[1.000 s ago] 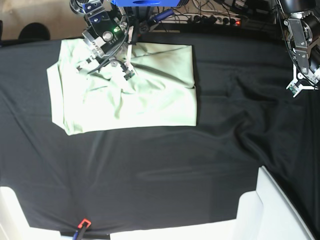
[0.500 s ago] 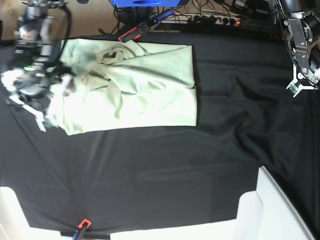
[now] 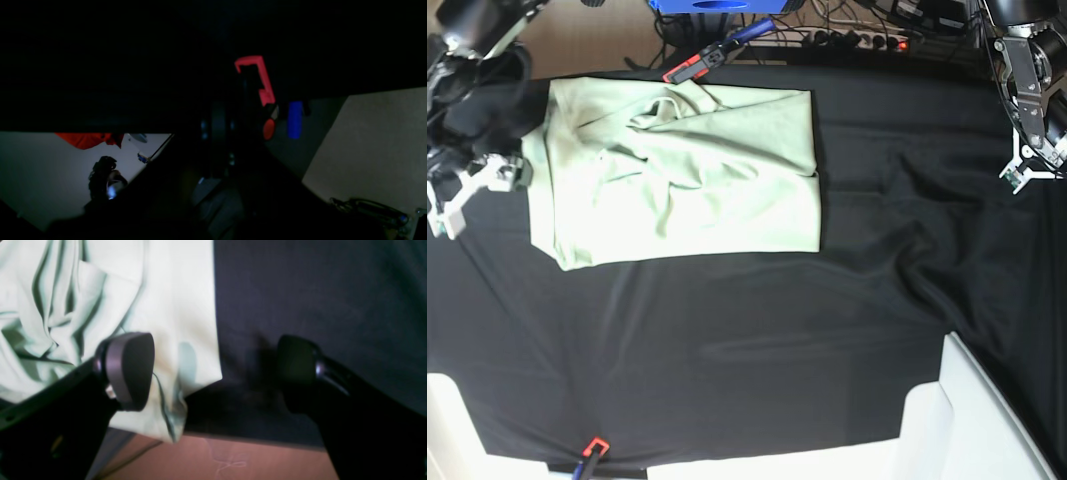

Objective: Fold the T-shirt properly

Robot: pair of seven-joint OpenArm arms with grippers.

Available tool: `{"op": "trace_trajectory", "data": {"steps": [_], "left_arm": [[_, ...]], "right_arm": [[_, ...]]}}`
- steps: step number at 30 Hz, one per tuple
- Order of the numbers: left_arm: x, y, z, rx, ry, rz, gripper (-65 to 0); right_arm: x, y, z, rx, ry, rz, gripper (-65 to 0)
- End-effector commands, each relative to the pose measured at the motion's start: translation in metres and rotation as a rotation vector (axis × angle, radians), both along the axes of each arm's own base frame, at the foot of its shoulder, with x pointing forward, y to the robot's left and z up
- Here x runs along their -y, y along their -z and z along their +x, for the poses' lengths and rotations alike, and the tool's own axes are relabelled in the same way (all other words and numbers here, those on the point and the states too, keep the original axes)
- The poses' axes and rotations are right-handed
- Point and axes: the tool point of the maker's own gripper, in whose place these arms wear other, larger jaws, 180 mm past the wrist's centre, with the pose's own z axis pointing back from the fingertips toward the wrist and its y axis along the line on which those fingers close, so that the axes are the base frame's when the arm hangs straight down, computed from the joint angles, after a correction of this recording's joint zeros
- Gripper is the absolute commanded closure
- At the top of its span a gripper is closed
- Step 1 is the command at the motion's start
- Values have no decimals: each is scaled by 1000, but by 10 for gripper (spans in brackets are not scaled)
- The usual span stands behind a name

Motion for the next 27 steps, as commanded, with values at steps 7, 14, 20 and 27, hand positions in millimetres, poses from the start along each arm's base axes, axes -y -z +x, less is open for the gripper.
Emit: {"op": "trace_trajectory", "data": {"steps": [7,14,20,27], "left_arm": [[-11,-14,4,15,-1,50,0],[-3,-8,3,19,-7,26,0],[1,-5,3,22,-8,17,0],[0,-6,3,23,-8,20,0]], "right_arm": [[7,-13,25,158,68,282,-548],[20,16,13,87,167,416,-548],[17,28,2,23,146,373,-548],[-49,48,-6,-59,17,447,-544]]}}
